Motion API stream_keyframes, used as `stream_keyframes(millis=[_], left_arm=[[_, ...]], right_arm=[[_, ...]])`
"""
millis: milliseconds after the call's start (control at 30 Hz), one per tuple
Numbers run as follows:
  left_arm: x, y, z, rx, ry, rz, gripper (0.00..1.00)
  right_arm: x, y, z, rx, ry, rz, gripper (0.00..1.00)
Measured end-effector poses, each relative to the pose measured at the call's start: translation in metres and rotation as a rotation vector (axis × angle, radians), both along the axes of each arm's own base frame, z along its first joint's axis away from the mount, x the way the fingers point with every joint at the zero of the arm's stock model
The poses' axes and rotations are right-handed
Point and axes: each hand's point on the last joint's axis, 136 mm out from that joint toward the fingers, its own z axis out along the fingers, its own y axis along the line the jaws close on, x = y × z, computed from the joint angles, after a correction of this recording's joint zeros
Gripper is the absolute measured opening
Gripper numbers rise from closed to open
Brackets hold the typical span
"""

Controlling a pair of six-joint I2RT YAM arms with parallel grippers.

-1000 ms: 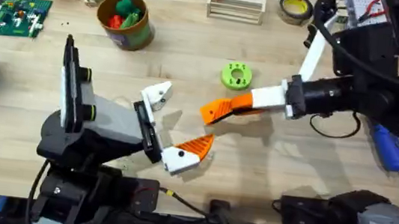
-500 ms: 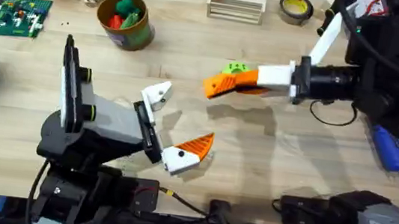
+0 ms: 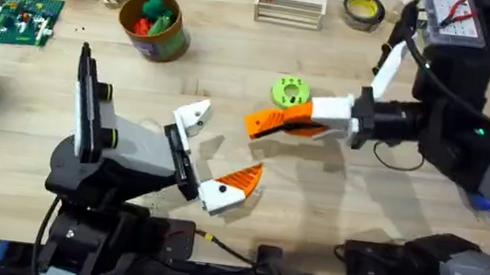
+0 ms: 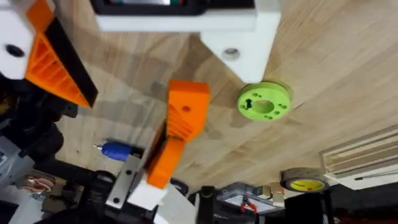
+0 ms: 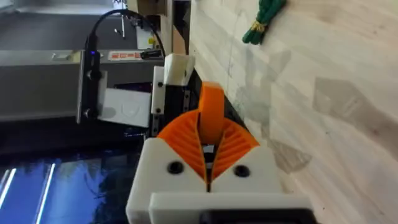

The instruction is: Pick up the gripper from the table and insert it into the empty holder that is missing its gripper. Then pick up a screw, insert it into the mounting hole, and use the screwdriver to tighten it. Finally, clean up the table by picking up the vegetable and placing it into the bucket.

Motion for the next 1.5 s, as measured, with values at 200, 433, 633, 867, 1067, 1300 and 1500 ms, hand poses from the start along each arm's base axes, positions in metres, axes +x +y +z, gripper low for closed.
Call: stream_keyframes(millis=[200, 433, 633, 867, 1067, 1300, 1500], left_arm=[[0.0, 0.0, 0.0, 0.0, -0.001, 0.0, 0.993], [0.0, 0.0, 0.0, 0.0, 0.0, 0.0, 0.993], [0.0, 0.0, 0.0, 0.0, -0.001, 0.0, 0.993], [0.0, 0.0, 0.0, 0.0, 0.0, 0.0, 0.993], [0.0, 0.0, 0.0, 0.0, 0.0, 0.0, 0.992], [0.0, 0.0, 0.0, 0.0, 0.0, 0.0, 0.993], [0.0, 0.0, 0.0, 0.0, 0.0, 0.0, 0.993]], right_arm=[[-0.021, -0.006, 0.025, 0.039, -0.084, -0.023, 0.008], [-0.019, -0.018, 0.019, 0.051, -0.159, -0.186, 0.008], [-0.007, -0.02, 0.017, 0.08, -0.115, -0.262, 0.008], [-0.006, 0.003, 0.023, 0.14, -0.112, -0.2, 0.008], [0.0, 0.018, 0.017, 0.184, -0.089, -0.154, 0.008], [0.0, 0.029, 0.007, 0.214, -0.038, -0.108, 0.008], [-0.009, 0.041, -0.002, 0.217, 0.012, -0.056, 0.008]])
